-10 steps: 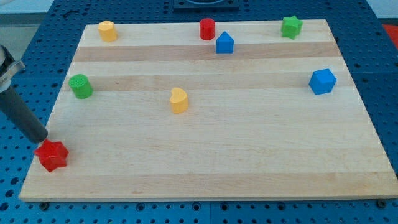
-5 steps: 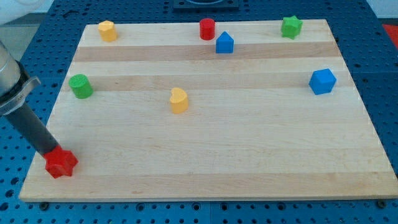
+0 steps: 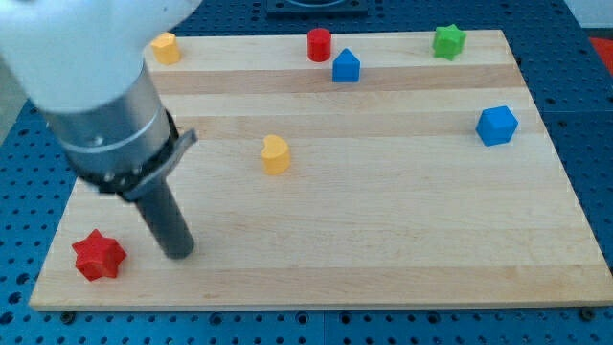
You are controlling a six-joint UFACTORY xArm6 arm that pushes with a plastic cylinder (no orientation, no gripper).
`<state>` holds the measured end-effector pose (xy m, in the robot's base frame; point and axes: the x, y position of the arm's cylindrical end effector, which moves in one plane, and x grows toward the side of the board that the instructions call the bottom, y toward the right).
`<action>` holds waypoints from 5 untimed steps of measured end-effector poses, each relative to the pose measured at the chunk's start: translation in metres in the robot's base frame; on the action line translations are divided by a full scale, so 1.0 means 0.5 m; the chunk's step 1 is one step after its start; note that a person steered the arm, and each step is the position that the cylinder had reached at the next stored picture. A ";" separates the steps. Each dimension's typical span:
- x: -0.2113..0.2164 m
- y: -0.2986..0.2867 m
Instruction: Push the red star to the bottom left
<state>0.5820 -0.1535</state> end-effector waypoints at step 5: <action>0.001 -0.130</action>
